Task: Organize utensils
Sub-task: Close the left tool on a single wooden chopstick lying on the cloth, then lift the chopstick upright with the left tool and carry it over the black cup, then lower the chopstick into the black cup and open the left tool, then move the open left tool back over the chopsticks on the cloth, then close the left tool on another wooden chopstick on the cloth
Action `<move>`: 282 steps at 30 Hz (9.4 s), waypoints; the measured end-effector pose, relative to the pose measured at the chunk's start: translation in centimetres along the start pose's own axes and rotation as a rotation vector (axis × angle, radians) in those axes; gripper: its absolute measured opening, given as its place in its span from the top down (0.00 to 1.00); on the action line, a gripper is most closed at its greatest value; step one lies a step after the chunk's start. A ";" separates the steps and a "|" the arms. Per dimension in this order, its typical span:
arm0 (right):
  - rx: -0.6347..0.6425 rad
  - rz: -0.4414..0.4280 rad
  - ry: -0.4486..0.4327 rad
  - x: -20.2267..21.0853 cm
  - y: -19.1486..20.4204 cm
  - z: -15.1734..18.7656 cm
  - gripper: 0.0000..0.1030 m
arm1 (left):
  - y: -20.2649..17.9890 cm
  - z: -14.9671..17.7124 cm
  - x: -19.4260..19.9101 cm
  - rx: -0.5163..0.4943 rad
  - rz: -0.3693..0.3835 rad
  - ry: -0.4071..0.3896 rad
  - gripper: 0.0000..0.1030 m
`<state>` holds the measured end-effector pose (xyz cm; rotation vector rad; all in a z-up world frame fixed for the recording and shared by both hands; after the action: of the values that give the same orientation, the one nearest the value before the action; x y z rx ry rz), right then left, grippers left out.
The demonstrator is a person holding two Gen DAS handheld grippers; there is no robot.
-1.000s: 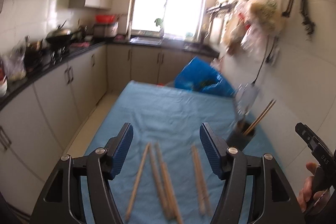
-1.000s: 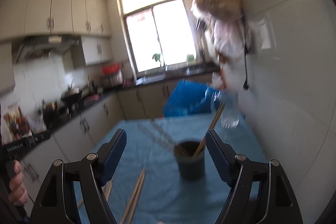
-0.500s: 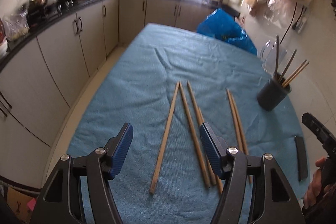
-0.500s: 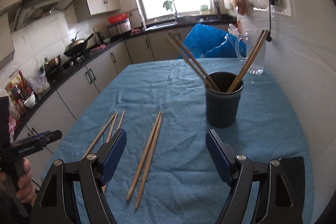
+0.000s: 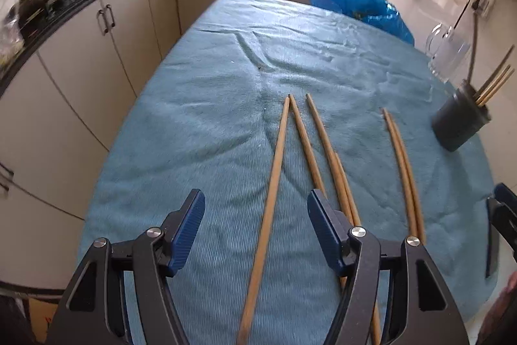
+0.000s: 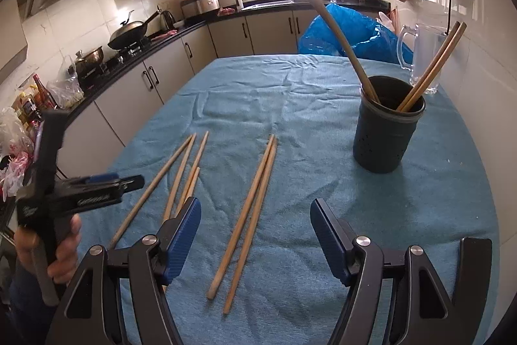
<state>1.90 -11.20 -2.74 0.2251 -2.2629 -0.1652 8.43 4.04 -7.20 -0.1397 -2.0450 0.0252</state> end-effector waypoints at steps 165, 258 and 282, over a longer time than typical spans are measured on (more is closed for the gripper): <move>-0.299 0.095 -0.596 18.3 -18.4 -15.6 0.94 | -30.3 -16.5 17.3 -0.285 0.345 -0.453 0.94; -0.151 0.159 0.362 -15.6 -2.8 -6.3 0.77 | -1.7 -6.8 -3.2 0.045 0.122 0.134 0.62; -0.023 0.212 0.413 -17.4 -2.5 -7.1 0.91 | -3.9 -8.9 -8.1 0.002 -0.046 0.197 0.95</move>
<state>18.65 -10.18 -11.57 0.0028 -1.8568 -0.0283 19.63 -1.13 -9.94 -0.0907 -1.8505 -0.0148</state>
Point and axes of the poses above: each gripper's, at about its wrist camera, not at the fingertips, and x roughly against the way its jaws point, y to its left, z to its underside, the point moved 7 cm from there along -x, roughly the way its jaws point, and after that the axes turned 4 degrees about y, right-handed, at the moved point
